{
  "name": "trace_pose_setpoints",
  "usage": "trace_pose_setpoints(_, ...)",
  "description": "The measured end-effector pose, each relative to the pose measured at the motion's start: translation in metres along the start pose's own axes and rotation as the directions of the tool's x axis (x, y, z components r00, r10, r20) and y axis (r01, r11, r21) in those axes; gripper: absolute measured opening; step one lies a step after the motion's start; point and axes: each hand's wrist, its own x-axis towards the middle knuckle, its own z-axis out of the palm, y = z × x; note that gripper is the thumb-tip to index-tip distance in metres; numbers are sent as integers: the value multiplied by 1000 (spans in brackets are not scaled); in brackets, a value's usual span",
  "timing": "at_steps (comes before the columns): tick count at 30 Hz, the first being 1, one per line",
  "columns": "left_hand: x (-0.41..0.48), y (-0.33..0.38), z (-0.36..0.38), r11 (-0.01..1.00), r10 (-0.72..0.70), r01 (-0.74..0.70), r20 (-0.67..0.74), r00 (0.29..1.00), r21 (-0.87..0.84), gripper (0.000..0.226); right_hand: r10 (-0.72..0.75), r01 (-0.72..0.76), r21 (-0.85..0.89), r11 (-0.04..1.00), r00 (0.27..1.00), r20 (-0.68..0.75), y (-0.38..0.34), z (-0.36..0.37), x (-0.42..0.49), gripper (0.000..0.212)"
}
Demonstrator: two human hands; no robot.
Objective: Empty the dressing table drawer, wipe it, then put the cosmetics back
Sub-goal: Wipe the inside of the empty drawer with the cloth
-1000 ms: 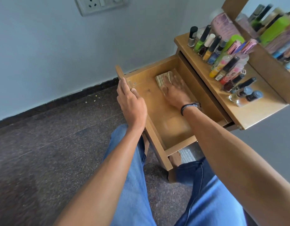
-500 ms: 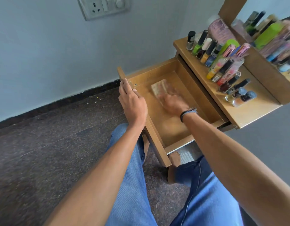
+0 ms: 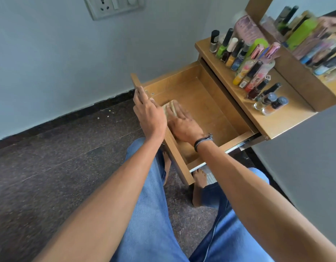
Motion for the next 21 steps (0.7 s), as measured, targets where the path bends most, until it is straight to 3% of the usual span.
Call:
trace_pose_setpoints(5,-1,2,-3,1000,10,-11,15,1000,28,52,-54,62,-96,993,995,88,19,-7,-1,59)
trace_pose_setpoints(9,-1,3,-4,999,0,-1,24,1000,46,52,144,-137,-116,984,988,53,55,-36,1,59)
trace_pose_setpoints(12,-1,3,-3,999,8,-9,21,1000,49,52,193,-189,-139,972,981,19,73,-50,1,58)
trace_pose_setpoints(15,0,3,-2,999,-3,2,15,1000,42,52,262,-253,-184,950,965,27,57,-52,-1,61)
trace_pose_setpoints(18,0,3,-2,999,-2,1,12,1000,40,52,341,-335,-118,935,939,35,26,-51,-13,67)
trace_pose_setpoints(21,0,4,-3,999,2,-2,10,1000,46,52,246,-242,-66,968,968,49,0,-31,-25,68)
